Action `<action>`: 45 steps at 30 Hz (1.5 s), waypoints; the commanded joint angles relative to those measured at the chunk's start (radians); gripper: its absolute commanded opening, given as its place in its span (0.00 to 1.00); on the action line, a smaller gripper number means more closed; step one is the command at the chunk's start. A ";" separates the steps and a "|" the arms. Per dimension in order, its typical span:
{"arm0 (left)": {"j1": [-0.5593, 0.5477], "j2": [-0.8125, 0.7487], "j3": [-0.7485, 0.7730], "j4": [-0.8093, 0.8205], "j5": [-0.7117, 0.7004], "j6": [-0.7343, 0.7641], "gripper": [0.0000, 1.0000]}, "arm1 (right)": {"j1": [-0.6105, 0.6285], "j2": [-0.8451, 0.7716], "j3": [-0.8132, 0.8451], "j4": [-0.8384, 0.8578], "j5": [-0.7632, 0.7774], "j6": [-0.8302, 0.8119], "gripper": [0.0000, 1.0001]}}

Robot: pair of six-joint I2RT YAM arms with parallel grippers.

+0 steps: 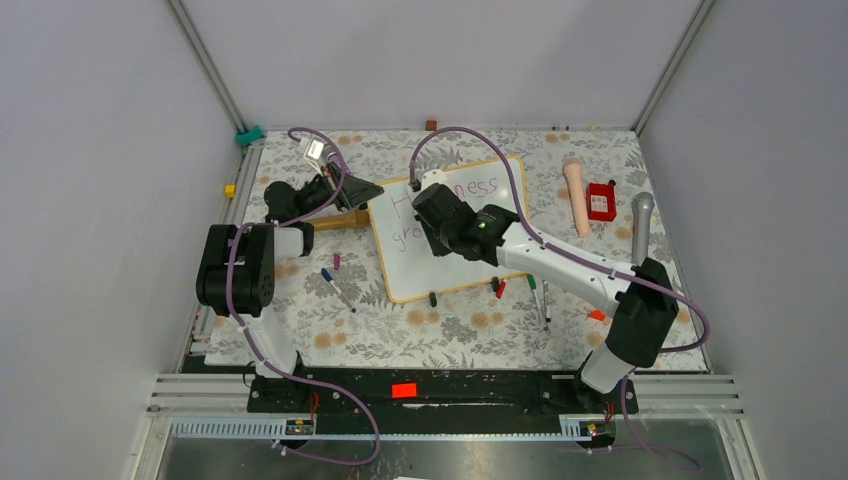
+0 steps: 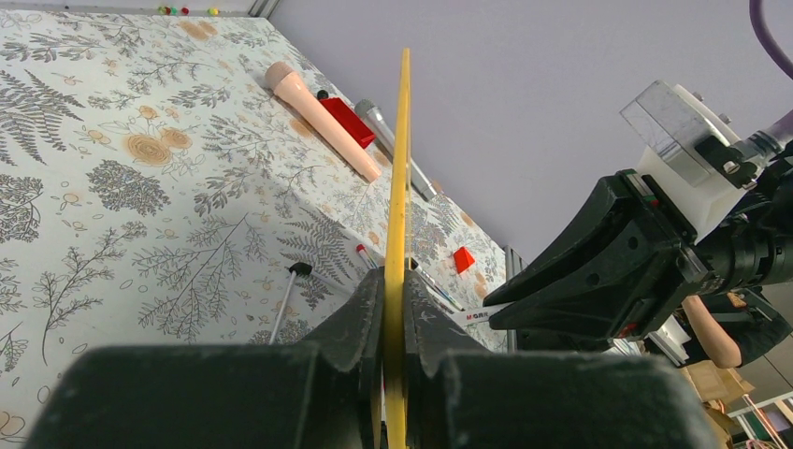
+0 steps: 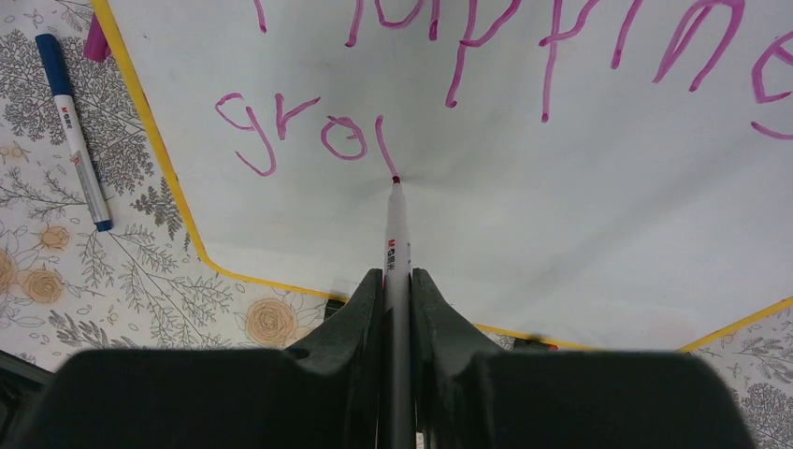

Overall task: Write a sentence on the whiteboard
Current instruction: Write a sentence with the whiteboard marker.

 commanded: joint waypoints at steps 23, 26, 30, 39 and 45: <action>-0.014 -0.024 0.003 0.069 0.047 0.017 0.00 | -0.047 0.020 0.063 -0.011 0.039 -0.008 0.00; -0.014 -0.025 0.002 0.069 0.045 0.017 0.00 | -0.047 0.003 0.027 -0.011 0.033 0.004 0.00; -0.014 -0.024 0.002 0.069 0.046 0.017 0.00 | -0.047 -0.014 -0.005 -0.010 0.035 0.008 0.00; -0.014 -0.023 0.003 0.069 0.045 0.017 0.00 | -0.050 0.016 0.057 -0.011 0.057 -0.014 0.00; -0.014 -0.020 0.004 0.069 0.045 0.017 0.00 | -0.067 0.049 0.130 -0.014 0.058 -0.042 0.00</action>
